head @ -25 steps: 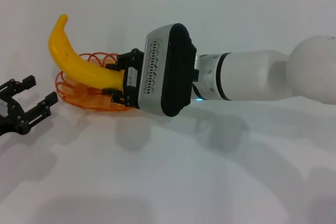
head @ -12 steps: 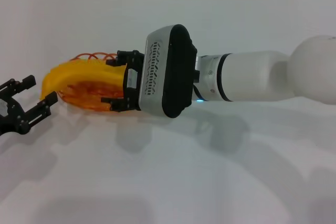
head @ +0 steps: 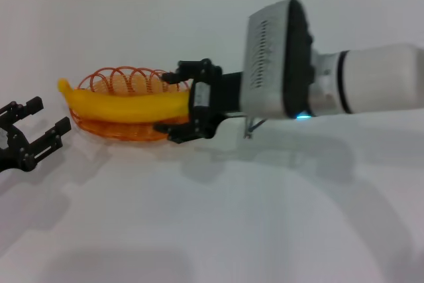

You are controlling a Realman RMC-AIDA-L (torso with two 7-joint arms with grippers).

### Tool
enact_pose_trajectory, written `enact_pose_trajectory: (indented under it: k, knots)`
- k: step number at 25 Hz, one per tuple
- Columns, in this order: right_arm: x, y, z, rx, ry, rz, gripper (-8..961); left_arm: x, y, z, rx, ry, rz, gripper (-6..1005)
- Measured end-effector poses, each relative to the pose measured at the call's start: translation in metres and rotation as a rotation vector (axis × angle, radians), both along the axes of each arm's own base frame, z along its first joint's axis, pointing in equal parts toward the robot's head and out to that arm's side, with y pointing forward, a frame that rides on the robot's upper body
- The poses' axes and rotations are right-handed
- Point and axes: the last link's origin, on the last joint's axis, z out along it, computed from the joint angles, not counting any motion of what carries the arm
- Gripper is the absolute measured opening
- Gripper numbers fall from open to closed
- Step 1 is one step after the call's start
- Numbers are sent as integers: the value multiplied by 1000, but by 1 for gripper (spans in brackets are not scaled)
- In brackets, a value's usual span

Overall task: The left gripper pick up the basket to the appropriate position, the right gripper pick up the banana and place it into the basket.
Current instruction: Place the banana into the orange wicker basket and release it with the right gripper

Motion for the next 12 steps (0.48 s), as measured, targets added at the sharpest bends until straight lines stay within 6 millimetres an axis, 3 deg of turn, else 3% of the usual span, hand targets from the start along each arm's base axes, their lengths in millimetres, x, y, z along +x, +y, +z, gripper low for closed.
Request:
enact_pose_trajectory:
  k: [12]
  knots:
    - [59, 11, 34, -90, 130, -113, 837, 2, 2, -1, 1, -3, -8, 649]
